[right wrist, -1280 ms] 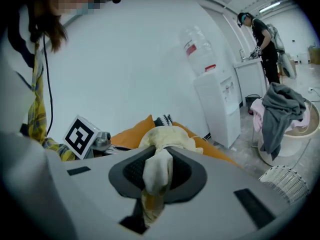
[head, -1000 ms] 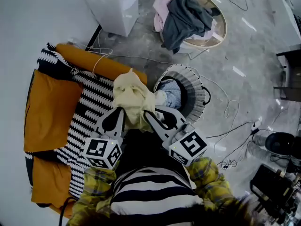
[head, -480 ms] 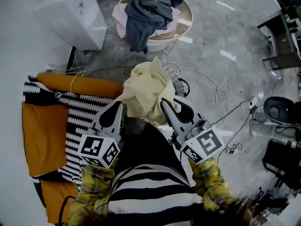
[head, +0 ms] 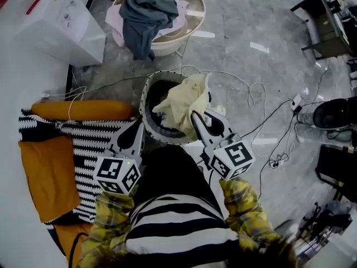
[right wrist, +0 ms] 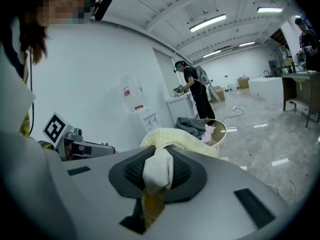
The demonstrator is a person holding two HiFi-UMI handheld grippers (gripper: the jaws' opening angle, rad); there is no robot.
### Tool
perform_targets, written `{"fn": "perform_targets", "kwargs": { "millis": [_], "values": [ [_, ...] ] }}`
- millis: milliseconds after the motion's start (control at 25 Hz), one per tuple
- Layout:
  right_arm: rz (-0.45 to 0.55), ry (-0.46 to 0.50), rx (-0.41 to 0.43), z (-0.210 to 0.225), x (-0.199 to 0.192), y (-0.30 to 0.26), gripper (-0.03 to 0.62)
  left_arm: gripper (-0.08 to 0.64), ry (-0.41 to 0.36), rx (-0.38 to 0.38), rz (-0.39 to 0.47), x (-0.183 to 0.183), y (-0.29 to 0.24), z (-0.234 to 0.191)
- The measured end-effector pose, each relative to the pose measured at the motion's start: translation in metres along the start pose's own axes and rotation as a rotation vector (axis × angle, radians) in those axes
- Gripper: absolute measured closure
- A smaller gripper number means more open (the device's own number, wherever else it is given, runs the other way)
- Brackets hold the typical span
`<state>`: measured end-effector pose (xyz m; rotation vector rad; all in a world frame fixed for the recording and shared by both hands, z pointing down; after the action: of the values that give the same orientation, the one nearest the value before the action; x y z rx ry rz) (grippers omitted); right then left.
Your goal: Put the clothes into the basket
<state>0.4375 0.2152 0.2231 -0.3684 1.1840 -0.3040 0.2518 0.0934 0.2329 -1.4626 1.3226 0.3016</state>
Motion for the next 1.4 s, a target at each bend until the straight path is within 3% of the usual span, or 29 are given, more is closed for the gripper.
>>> {"fn": "perform_targets", "kwargs": {
  "millis": [480, 840, 1000, 1080, 1200, 1400],
  "values": [
    [-0.187, -0.071, 0.001, 0.016, -0.080, -0.038, 0.528, 0.534, 0.006, 0.002, -0.130, -0.037, -0.026, -0.007],
    [-0.338, -0.004, 0.000, 0.020, -0.133, -0.056, 0.526, 0.534, 0.019, 0.012, -0.239, -0.074, -0.046, -0.019],
    [-0.432, 0.077, -0.077, 0.027, -0.146, -0.053, 0.495, 0.534, 0.021, 0.017, -0.271, -0.085, -0.044, -0.021],
    [-0.428, 0.118, -0.111, 0.028, -0.145, -0.052, 0.426, 0.534, 0.022, 0.020, -0.277, -0.086, -0.044, -0.021],
    [-0.371, 0.157, -0.150, 0.029, -0.133, -0.049, 0.425, 0.534, 0.021, 0.019, -0.274, -0.085, -0.046, -0.021],
    [-0.353, 0.113, -0.151, 0.033, -0.131, -0.048, 0.426, 0.534, 0.022, 0.012, -0.268, -0.084, -0.048, -0.017]
  ]
}}
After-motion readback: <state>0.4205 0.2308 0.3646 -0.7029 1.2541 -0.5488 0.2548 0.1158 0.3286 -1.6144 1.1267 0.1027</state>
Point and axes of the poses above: the fingertips, and each gripper's own axes: y backward along the fingers, z to its right, x out of its top, the point moved 6 cm from there along y, backward along the fingers, and after that the axes turned 2 degrees about -z, right-handed, at the moved point
